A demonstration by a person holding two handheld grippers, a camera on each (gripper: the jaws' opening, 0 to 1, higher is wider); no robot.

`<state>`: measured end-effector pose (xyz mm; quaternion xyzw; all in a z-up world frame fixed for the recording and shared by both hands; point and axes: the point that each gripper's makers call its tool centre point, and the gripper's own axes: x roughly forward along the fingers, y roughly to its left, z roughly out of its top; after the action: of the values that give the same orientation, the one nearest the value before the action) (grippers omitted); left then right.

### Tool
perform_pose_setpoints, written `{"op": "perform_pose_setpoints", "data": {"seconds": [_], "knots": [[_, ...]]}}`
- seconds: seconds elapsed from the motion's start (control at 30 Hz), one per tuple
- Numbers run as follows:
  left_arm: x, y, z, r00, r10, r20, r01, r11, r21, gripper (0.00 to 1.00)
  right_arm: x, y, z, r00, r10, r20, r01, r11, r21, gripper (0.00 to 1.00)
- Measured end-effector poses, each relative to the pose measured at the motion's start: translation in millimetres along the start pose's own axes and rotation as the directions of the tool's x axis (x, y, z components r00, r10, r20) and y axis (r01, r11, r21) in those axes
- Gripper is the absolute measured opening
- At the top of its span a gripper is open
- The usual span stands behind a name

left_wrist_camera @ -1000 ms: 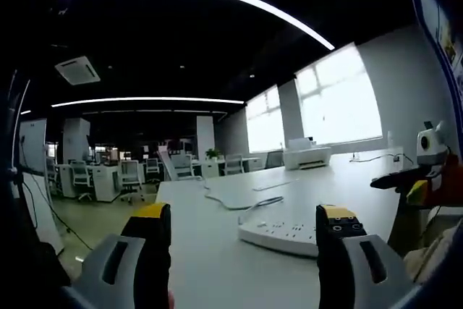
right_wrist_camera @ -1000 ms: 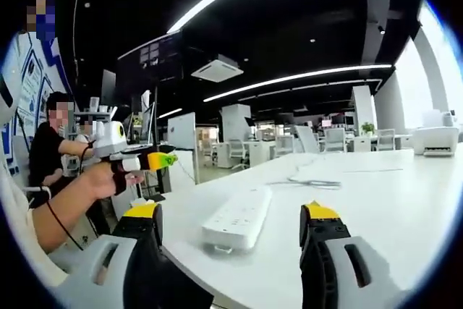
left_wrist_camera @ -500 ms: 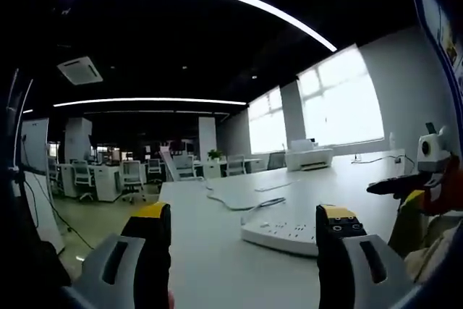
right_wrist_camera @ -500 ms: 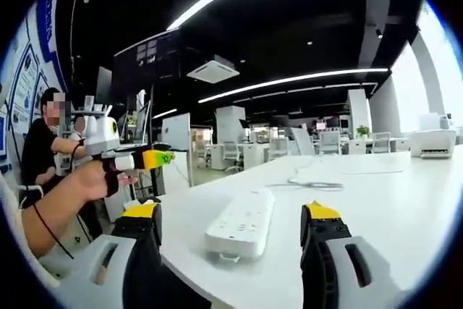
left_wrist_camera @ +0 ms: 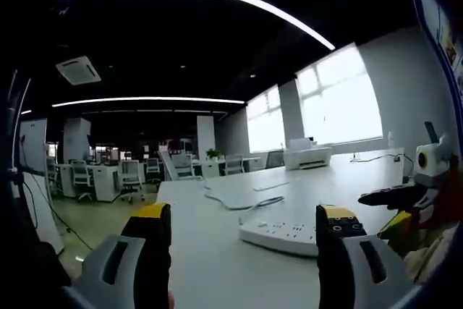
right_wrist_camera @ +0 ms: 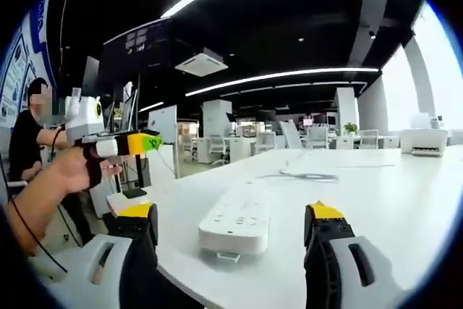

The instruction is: Pick up the power strip scattered on the table, fix it on the side mounting bracket of the table, and press the switch

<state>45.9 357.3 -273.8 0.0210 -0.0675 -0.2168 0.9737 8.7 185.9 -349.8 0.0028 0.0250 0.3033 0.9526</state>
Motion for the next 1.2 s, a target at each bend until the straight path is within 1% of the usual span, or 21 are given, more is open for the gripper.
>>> {"op": "perform_pose_setpoints", "data": {"seconds": [0.07,0.1,0.2,0.4,0.57,0.67,0.93,1.1,1.2], "knots": [[0,0.6,0.1,1.000,0.002,0.003,-0.002,1.000,-0.003,0.86,4,-3,-5.5,0.999,-0.027,-0.019,0.026,0.998,-0.050,0.80],[-1,1.0,-0.3,1.000,0.003,0.002,-0.003,1.000,-0.005,0.86,6,-1,-7.1,0.999,-0.029,-0.023,0.028,0.998,-0.055,0.80],[-2,1.4,-0.1,1.000,0.006,0.004,-0.006,1.000,-0.007,0.86,11,-1,-7.7,0.999,-0.033,-0.022,0.032,0.999,-0.038,0.79],[-3,0.7,0.8,1.000,0.006,0.006,-0.006,1.000,-0.008,0.86,17,-3,-12.2,0.998,-0.055,-0.034,0.053,0.998,-0.036,0.79],[-4,0.2,0.7,1.000,0.008,0.008,-0.008,1.000,-0.012,0.86,24,-5,-20.5,0.995,-0.070,-0.066,0.069,0.997,-0.025,0.79],[-4,-0.8,0.3,1.000,0.008,0.007,-0.008,1.000,-0.013,0.85,26,-5,-25.8,0.993,-0.081,-0.083,0.078,0.996,-0.042,0.79],[-6,-2.3,-4.2,1.000,0.008,-0.006,-0.008,1.000,-0.015,0.85,30,2,-30.0,0.992,-0.077,-0.097,0.072,0.996,-0.054,0.74],[-4,0.7,-7.3,1.000,0.005,-0.019,-0.005,1.000,-0.020,0.85,31,-1,-31.5,0.991,-0.089,-0.101,0.084,0.995,-0.051,0.72],[-5,1.0,-7.0,1.000,0.005,-0.016,-0.005,1.000,-0.022,0.85,33,-2,-31.9,0.991,-0.088,-0.099,0.084,0.996,-0.038,0.69]]}}
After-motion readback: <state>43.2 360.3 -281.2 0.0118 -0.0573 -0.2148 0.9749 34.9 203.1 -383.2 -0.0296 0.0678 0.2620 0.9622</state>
